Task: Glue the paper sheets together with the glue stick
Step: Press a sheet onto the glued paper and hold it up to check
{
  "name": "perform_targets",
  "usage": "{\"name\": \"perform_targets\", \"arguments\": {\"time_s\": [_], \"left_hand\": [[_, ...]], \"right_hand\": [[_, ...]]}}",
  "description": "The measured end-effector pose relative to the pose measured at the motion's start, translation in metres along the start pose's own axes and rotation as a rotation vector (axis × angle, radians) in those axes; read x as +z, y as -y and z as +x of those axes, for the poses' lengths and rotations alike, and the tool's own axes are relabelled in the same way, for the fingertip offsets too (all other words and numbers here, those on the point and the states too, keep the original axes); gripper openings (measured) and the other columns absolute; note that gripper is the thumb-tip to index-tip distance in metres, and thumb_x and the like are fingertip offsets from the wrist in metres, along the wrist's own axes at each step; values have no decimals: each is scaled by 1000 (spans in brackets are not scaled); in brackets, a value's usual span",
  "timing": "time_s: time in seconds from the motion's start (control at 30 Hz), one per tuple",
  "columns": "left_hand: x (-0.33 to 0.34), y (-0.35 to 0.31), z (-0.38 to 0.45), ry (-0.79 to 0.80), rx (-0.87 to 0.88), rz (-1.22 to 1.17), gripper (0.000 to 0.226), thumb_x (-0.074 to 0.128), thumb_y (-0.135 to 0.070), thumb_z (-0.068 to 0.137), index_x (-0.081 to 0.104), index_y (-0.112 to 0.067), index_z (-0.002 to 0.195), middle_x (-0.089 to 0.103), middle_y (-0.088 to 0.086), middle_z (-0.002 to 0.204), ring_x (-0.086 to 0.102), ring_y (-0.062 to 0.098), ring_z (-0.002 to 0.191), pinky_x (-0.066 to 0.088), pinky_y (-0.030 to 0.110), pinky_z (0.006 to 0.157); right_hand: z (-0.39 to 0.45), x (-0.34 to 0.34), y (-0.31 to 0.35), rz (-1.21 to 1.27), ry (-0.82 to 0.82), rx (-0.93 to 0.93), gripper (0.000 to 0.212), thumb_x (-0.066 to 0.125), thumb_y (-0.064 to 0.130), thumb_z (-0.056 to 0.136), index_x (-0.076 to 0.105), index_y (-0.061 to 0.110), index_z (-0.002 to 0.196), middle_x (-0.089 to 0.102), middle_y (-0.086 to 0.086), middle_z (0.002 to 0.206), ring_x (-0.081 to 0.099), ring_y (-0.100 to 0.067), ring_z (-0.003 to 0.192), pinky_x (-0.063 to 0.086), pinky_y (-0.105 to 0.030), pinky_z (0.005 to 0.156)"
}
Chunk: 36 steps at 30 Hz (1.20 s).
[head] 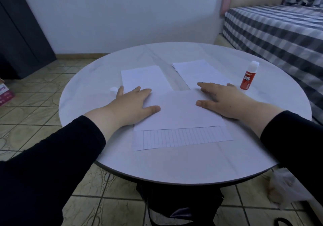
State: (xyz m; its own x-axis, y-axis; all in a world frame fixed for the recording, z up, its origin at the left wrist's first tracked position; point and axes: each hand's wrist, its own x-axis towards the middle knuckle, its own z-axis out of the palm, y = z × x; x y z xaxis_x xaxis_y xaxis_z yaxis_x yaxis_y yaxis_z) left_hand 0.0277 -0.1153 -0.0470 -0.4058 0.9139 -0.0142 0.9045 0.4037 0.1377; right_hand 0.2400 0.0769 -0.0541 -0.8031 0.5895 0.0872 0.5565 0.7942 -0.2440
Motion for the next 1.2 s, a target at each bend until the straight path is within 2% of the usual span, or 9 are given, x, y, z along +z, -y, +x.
{"name": "perform_targets", "arguments": {"time_s": [0.17,0.33,0.47,0.57,0.63,0.77,0.87,0.97,1.2], "left_hand": [[-1,-2,-1,-25,-10,2,78,37,-65,92,8,-27,154,28,0,158,5,12,149,-19,49,115],[-4,-10,-8,-101,-22,-201,78,55,-52,91,13,-30,153,44,-8,148,18,28,145,-14,41,116],[2,0,-3,-186,6,-420,88,72,-46,81,17,-39,150,55,-14,134,32,28,140,16,45,119],[6,-1,-1,-241,46,-480,89,75,-35,81,19,-37,150,54,-15,133,46,15,126,31,26,107],[6,-2,-2,-259,67,-456,86,74,-35,81,21,-37,150,52,-15,137,46,13,125,33,24,102],[7,0,-3,-287,87,-248,77,66,-43,86,26,-29,149,47,-6,143,39,19,132,11,43,120],[10,1,-2,-298,75,-112,77,61,-49,88,22,-27,151,37,-1,150,24,17,143,-3,49,119],[10,1,1,-254,99,-82,79,55,-59,87,22,-26,151,26,-4,157,13,14,148,-2,48,120],[13,-7,-2,-110,155,-22,80,45,-73,82,35,-25,145,34,-9,152,26,10,141,9,48,119]], "right_hand": [[-3,-2,5,11,-25,-3,70,48,58,91,18,38,151,46,11,146,24,-11,145,-7,-49,119],[-8,-4,12,205,-119,34,74,65,49,85,27,42,147,55,11,136,38,-13,137,-11,-45,119],[-11,-4,15,298,-197,25,76,73,37,81,32,41,144,58,12,132,43,-9,132,-9,-47,119],[-13,-3,18,307,-221,0,77,73,33,81,30,42,144,57,13,132,43,-9,131,-10,-47,119],[-15,-3,18,301,-229,-16,76,72,31,82,31,41,145,55,16,133,45,-9,129,-9,-48,119],[-16,-2,17,248,-233,-21,71,70,31,84,33,38,145,53,15,136,45,-9,129,-8,-53,118],[-16,-1,17,178,-246,-44,70,69,33,85,33,39,145,48,15,141,38,-11,136,-9,-54,117],[-16,0,18,112,-247,-62,68,67,36,87,33,40,145,42,15,146,33,-11,140,-11,-53,116],[-16,-1,18,279,-252,-55,74,73,25,81,36,41,143,45,8,138,35,-7,131,9,-54,118]]}}
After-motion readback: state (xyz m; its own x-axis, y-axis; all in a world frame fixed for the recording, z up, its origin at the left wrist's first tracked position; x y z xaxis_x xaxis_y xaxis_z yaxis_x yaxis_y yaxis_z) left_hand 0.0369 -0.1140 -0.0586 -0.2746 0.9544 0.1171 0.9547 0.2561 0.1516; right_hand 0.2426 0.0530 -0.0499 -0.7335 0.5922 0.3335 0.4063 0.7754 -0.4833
